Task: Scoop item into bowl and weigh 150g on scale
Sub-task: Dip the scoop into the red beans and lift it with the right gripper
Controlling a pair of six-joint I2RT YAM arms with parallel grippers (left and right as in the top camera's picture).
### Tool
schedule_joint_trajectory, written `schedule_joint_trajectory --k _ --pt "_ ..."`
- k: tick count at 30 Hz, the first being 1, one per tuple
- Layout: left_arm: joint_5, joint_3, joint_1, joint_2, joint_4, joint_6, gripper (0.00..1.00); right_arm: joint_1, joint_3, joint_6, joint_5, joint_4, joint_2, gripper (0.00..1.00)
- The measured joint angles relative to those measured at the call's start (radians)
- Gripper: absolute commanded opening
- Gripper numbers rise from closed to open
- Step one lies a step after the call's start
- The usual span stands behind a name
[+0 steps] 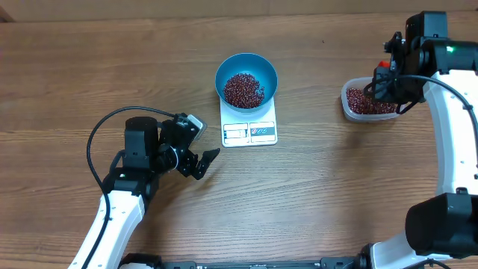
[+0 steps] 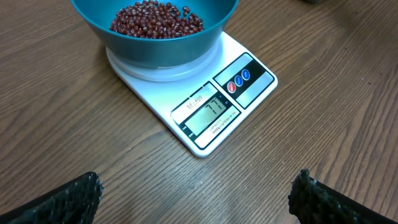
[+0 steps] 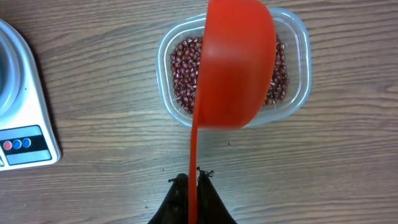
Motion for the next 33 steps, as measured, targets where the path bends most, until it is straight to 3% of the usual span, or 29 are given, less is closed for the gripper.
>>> schedule_joint_trajectory --k 8,33 --pt "0.000 0.000 0.000 0.000 0.000 0.000 1.00 0.000 -0.003 -0.103 0.019 0.042 0.004 0.04" --pt "0.000 0.000 0.000 0.000 0.000 0.000 1.00 0.000 -0.003 -0.127 0.166 0.046 0.080 0.04"
